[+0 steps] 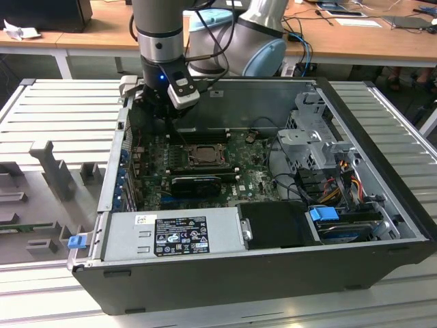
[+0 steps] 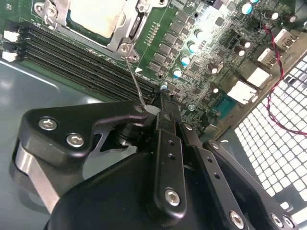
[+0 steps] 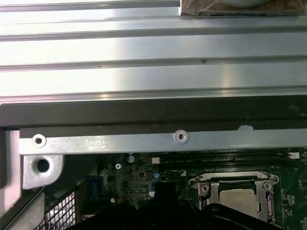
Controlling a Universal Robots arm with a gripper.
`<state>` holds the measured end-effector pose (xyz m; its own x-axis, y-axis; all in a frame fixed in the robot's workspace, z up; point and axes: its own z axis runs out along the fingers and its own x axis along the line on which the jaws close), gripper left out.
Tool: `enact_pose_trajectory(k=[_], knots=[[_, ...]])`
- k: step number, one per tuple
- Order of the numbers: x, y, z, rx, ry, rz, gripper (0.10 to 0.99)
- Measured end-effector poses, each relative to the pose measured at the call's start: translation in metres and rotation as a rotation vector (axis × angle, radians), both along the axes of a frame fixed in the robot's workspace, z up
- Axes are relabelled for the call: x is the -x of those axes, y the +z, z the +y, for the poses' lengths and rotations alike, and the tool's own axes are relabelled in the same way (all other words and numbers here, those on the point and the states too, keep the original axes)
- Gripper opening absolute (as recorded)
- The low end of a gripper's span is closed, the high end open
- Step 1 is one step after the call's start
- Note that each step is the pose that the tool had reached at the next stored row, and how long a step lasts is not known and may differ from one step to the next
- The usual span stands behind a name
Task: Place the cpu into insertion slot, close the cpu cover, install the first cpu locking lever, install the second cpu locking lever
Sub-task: 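Install the first cpu locking lever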
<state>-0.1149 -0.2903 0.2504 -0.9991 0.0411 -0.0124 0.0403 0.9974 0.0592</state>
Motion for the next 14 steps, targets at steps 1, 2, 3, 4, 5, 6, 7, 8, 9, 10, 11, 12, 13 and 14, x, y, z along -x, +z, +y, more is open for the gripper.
enact_pose_trajectory(k=[1, 2, 3, 4, 5, 6, 7, 8, 9, 10, 11, 12, 13, 14], knots=[[-0.0005, 0.0001, 0.0, 0.0, 0.0, 0.0002, 0.106], [-0.0015, 0.0, 0.0, 0.0, 0.0, 0.0, 0.106], [-0.0031, 0.0, 0.0, 0.0, 0.0, 0.0, 0.106], [-0.0047, 0.0, 0.0, 0.0, 0.0, 0.0, 0.106], [-0.0056, 0.0, 0.0, 0.0, 0.0, 0.0001, 0.106], [-0.0067, 0.0, 0.0, 0.0, 0.0, 0.0, 0.106], [-0.0076, 0.0, 0.0, 0.0, 0.0, 0.0001, 0.106], [-0.0092, 0.0, 0.0, 0.0, 0.0, 0.0, 0.106], [-0.0105, 0.0, 0.0, 0.0, 0.0, 0.0001, 0.106], [-0.0118, 0.0, 0.0, 0.0, 0.0, 0.0001, 0.106], [-0.0131, 0.0, 0.0, 0.0, 0.0, 0.0001, 0.106], [-0.0148, 0.0, 0.0, 0.0, 0.0, 0.0001, 0.106], [-0.0162, -0.0001, 0.0, 0.0, 0.0, 0.0001, 0.106], [-0.0181, -0.0001, 0.0, 0.0, 0.0, 0.0001, 0.106]])
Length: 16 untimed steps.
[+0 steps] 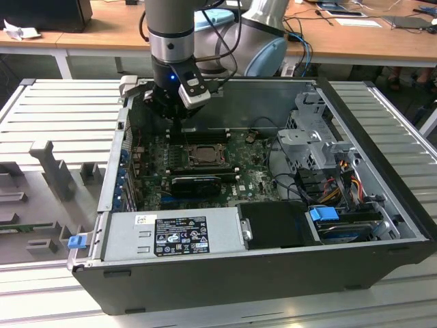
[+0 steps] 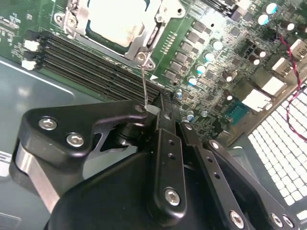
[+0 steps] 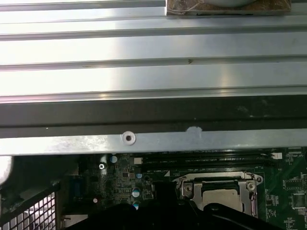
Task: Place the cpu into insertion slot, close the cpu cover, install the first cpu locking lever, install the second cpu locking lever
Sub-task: 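Install the first cpu locking lever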
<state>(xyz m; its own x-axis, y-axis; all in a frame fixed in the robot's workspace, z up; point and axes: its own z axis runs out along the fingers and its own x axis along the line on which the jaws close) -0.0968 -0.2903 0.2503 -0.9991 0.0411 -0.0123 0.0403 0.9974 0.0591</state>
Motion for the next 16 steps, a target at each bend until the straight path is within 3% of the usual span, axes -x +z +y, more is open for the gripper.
enact_pose_trajectory(k=[8, 16], knots=[[-0.0174, -0.0009, 0.0, 0.0, 0.0, -0.0001, 0.106], [-0.046, -0.0021, -0.0001, -0.004, 0.0, 0.0003, 0.106]])
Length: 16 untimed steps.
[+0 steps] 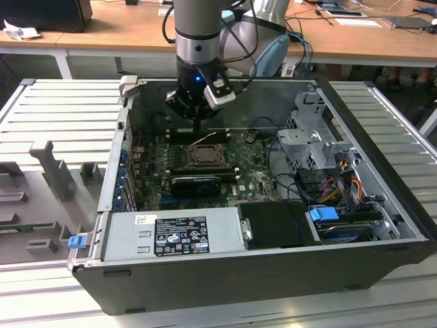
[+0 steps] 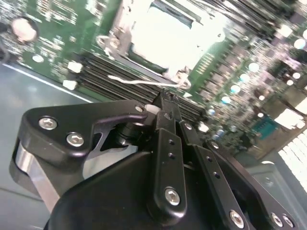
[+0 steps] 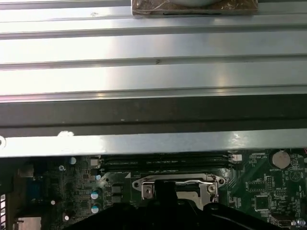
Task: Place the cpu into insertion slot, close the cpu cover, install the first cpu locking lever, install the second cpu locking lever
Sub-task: 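Install the first cpu locking lever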
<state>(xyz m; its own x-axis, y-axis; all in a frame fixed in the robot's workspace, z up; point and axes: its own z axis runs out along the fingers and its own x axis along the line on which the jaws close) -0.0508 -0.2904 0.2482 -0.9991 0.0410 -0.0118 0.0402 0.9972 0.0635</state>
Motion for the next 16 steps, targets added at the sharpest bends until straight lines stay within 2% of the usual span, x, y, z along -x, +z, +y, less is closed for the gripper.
enact_pose_trajectory(k=[2, 6, 9, 10, 12, 13, 14, 16], knots=[[-0.0041, -0.0007, 0.0001, -0.012, 0.004, 0.0, 0.106], [-0.0055, -0.003, 0.0001, -0.014, 0.051, 0.0003, 0.106], [-0.0093, -0.0037, 0.0001, -0.037, 0.062, 0.0003, 0.106], [-0.0111, -0.0046, 0.0002, -0.04, 0.063, 0.0001, 0.106], [-0.0133, -0.0133, 0.0001, -0.04, 0.065, 0.0004, 0.106], [-0.0134, -0.0166, 0.0001, -0.04, 0.087, 0.0009, 0.106], [-0.0137, -0.0184, 0.0001, -0.04, 0.109, 0.0011, 0.106], [-0.0144, -0.0195, 0.0004, -0.04, 0.11, 0.0013, 0.106]])
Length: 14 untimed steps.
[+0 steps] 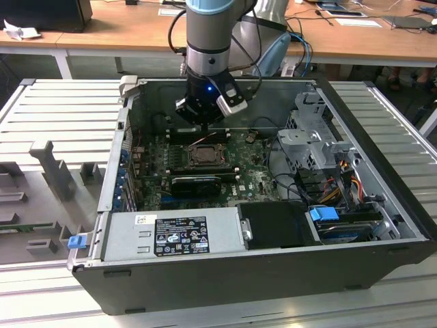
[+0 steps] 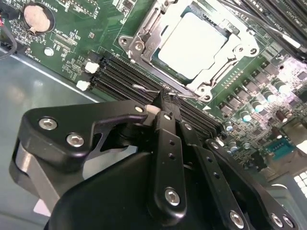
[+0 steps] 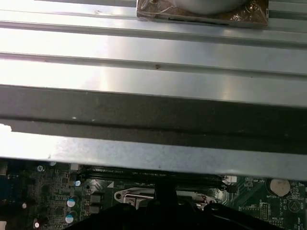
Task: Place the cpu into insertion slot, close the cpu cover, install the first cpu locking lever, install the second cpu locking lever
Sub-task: 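Install the first cpu locking lever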
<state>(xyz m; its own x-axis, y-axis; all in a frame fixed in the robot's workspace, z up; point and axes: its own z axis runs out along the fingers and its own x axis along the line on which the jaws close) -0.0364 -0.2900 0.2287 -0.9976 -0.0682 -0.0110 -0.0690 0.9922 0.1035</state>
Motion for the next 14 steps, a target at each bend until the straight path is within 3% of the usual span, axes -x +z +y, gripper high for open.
enact_pose_trajectory(k=[14], knots=[[-0.0163, -0.013, 0.0014, 0.0, -0.002, -0.0001, 0.106]])
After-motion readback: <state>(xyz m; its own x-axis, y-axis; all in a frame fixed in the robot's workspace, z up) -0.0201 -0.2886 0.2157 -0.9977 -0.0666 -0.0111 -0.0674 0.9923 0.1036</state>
